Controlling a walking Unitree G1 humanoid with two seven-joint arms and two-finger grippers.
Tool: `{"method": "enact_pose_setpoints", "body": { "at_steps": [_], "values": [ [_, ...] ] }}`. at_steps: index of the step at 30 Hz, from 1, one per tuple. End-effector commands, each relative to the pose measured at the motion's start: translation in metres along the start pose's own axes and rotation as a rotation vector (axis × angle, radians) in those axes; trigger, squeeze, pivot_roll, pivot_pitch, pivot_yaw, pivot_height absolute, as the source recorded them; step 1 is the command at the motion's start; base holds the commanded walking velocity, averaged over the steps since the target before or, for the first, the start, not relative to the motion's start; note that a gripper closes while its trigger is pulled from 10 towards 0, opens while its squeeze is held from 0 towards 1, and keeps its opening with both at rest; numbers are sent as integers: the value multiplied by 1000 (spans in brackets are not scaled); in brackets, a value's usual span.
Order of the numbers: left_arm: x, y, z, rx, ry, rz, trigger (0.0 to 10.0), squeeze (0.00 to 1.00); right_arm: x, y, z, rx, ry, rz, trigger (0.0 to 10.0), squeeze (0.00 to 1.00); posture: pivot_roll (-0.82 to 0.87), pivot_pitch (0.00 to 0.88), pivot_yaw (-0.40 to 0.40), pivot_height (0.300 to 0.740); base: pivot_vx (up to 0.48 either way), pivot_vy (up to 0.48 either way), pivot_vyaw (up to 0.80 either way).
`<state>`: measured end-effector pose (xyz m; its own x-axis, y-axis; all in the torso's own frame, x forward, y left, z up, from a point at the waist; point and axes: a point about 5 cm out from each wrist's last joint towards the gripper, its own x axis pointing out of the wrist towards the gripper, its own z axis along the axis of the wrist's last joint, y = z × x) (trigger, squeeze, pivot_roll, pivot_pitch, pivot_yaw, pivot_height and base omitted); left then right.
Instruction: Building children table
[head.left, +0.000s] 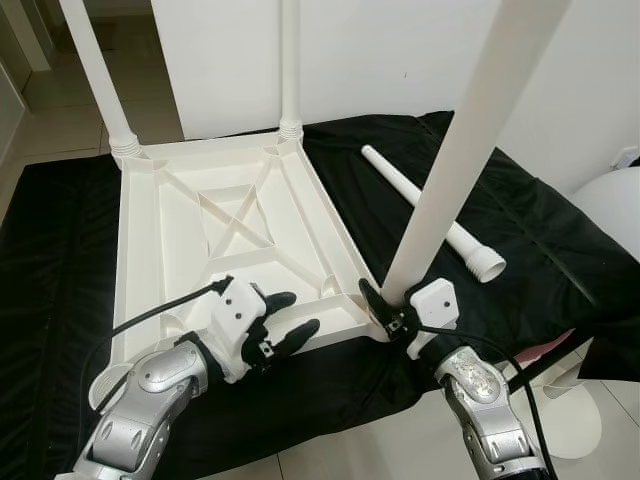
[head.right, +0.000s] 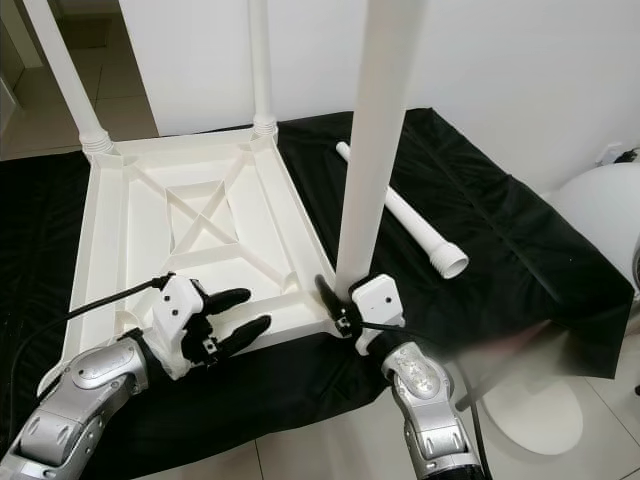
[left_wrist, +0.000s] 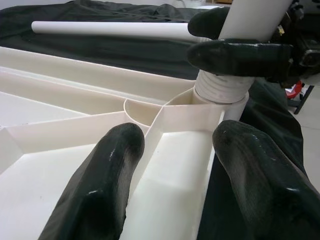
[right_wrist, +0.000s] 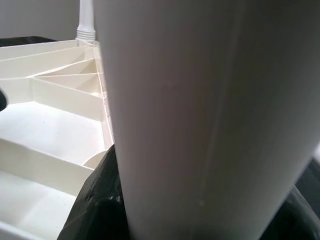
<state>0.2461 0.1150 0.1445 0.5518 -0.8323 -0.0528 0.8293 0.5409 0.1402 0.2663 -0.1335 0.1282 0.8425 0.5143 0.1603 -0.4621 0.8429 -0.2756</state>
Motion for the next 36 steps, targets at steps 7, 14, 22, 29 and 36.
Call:
{"method": "enact_pose_setpoints", "body": {
  "at_steps": [7, 14, 22, 29, 36],
  "values": [
    [3, -4, 2, 2, 6, -71, 10000, 0, -7, 5, -25, 43, 119, 60, 10000, 0, -17, 61, -15, 740, 0, 0, 0],
    [0, -3, 3, 9, 18, -60, 10000, 0, 2, 11, -23, 269, 99, 46, 10000, 0, -7, 64, -20, 740, 0, 0, 0],
    [0, -3, 3, 11, 20, -55, 10000, 0, 6, 12, -24, 314, 100, 38, 10000, 0, -5, 62, -21, 740, 0, 0, 0],
    [0, -2, 3, 13, 22, -55, 10000, 0, 11, 8, -24, 369, 146, 6, 10000, 0, -4, 55, -24, 740, 0, 0, 0],
    [0, -1, 3, 23, 25, -56, 10000, 0, 17, 8, -24, 413, 210, -3, 10000, 0, -4, 51, -26, 740, 0, 0, 0]
  ]
}}
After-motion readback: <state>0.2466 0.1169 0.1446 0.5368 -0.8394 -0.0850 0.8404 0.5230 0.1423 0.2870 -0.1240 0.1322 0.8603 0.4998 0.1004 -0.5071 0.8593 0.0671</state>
